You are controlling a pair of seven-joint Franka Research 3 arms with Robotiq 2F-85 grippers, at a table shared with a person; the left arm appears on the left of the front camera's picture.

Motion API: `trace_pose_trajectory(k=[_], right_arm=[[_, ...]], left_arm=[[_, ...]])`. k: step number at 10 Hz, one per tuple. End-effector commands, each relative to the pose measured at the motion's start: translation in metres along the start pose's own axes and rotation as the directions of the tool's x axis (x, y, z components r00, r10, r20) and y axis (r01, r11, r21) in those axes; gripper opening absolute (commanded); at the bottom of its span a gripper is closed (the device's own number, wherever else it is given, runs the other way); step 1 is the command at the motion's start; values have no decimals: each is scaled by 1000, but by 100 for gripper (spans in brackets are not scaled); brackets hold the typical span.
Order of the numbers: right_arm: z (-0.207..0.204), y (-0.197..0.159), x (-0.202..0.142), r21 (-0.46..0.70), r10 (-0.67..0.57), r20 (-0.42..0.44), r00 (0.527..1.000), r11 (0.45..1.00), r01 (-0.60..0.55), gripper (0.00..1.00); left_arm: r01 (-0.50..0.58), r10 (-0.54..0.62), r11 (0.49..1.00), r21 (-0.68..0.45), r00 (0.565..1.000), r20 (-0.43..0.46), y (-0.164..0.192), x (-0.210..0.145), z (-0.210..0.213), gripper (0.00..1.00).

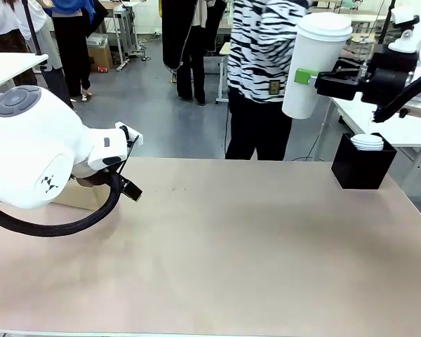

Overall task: Pour a drink into a cup and package it in a carrier.
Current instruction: Position the Cup Carrier in the center of the table.

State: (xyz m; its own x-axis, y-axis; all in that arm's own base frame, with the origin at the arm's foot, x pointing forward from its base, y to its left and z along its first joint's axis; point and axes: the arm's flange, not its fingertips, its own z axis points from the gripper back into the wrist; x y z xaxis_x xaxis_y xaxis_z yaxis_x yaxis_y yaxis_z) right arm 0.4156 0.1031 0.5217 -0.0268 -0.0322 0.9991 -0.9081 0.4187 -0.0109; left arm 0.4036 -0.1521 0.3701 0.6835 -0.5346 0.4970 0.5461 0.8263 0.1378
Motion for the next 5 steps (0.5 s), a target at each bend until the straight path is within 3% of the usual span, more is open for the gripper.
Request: trace_pose_trajectory(k=[1, 5], right_arm=[[-5, -2, 6, -19, 5, 16, 1000, 1000, -5, 80], [-5, -2, 6, -19, 5, 16, 1000, 1000, -5, 80]], left_arm=[[1, -1, 1000, -3, 1000, -5, 0, 11, 22, 100], [-91, 93, 995, 32, 993, -75, 17, 68, 106, 100]])
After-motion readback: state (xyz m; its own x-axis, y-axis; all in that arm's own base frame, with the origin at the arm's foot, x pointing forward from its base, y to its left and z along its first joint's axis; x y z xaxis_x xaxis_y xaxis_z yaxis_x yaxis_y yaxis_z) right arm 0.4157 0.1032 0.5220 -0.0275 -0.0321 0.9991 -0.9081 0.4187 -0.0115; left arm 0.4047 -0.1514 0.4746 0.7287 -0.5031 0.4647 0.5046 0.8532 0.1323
